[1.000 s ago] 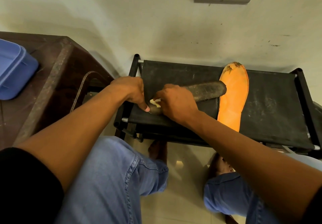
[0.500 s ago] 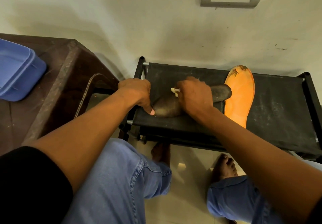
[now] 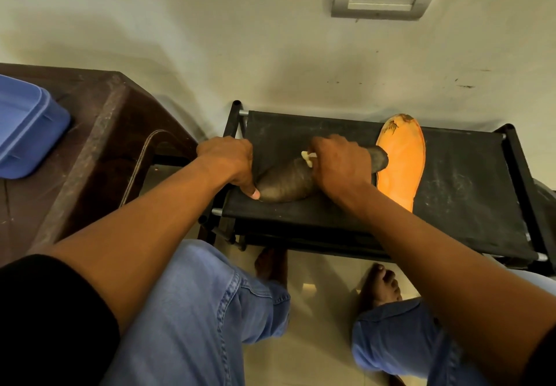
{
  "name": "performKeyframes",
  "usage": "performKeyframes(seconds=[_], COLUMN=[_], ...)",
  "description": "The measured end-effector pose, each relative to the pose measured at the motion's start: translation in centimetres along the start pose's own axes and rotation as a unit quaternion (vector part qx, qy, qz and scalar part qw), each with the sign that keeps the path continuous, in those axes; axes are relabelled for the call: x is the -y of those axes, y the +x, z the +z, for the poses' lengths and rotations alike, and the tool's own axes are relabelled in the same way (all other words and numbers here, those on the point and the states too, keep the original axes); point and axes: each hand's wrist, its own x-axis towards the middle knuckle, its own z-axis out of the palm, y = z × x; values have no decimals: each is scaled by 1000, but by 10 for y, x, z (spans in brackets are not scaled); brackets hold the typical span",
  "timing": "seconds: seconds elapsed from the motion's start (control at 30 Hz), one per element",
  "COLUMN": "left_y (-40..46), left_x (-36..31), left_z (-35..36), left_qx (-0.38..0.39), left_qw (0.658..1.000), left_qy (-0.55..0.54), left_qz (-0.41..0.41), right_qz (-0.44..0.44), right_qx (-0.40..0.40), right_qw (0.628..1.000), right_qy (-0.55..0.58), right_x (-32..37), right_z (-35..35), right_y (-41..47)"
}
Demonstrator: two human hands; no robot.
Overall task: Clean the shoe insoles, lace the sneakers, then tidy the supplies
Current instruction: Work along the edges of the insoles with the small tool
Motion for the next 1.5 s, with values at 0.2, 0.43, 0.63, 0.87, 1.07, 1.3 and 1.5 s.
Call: performKeyframes(seconds=[0.2,0.43,0.63,0.87,1.07,1.3,1.5], left_y=[1,0,-1,-2,-6,-8,-7], left_x=[-6,-10,-9,-17,-45,-51,-50], left_z=[-2,0,0,-4,1,7,7], left_qx=[-6,-21,-19,-52,-116,-139,-144], left_qw=[1000,999,999,992,980,978,978], left_qy=[7,25,27,-27,4,23,19], left_qz=[2,6,5,109,160,152,151], right_qz=[-76,-121,43,66,4,-28,106], right_qx=[38,18,8,23,24,35,-11], right_qw=[993,992,999,998,998,998,994], right_qy=[82,33,-4,-4,56,45,21], right_x=[25,26,-18,-20,-7,-9,-59], right_z=[4,7,-10,-7,-9,-9,-18], right_y=[-20,-31,-9,-2,-14,-21,-14])
